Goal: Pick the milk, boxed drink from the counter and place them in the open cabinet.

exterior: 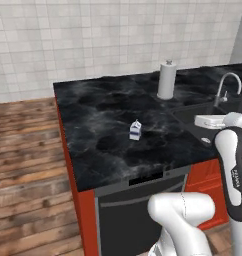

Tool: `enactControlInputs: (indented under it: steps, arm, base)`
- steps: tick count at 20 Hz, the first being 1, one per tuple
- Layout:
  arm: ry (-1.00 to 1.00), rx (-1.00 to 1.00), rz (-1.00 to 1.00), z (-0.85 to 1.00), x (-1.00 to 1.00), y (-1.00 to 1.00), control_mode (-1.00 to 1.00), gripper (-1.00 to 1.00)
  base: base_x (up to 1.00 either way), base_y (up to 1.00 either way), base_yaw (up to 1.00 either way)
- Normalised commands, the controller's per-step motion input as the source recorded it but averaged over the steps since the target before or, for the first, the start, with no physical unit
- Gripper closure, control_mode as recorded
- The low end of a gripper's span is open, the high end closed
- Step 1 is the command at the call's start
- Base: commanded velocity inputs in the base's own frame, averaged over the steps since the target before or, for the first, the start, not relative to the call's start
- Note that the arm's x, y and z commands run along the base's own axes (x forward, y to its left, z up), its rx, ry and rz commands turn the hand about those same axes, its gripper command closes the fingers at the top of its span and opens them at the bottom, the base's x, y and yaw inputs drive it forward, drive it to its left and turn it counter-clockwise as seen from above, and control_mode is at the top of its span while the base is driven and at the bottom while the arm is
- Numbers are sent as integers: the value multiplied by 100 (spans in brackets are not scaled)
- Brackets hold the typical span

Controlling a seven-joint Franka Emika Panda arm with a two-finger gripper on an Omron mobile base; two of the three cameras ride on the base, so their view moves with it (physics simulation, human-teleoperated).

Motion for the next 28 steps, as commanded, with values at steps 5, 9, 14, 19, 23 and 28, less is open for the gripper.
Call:
enactControlInputs:
  steps: [5, 9, 14, 19, 23, 28]
  arm:
    - [0, 0, 0, 0, 0, 0, 100, -100]
    - [0, 0, 0, 0, 0, 0, 100, -100]
    - [0, 0, 0, 0, 0, 0, 100, -100]
    - [0, 0, 0, 0, 0, 0, 100, -100]
    - [0, 0, 0, 0, 0, 0, 100, -100]
    - [0, 0, 0, 0, 30, -2, -100, -100]
  base:
    - [0, -81, 11]
    - [42, -46, 10]
    - [79, -21, 3]
    - [75, -18, 1]
    - [56, -17, 2]
    - [40, -8, 1]
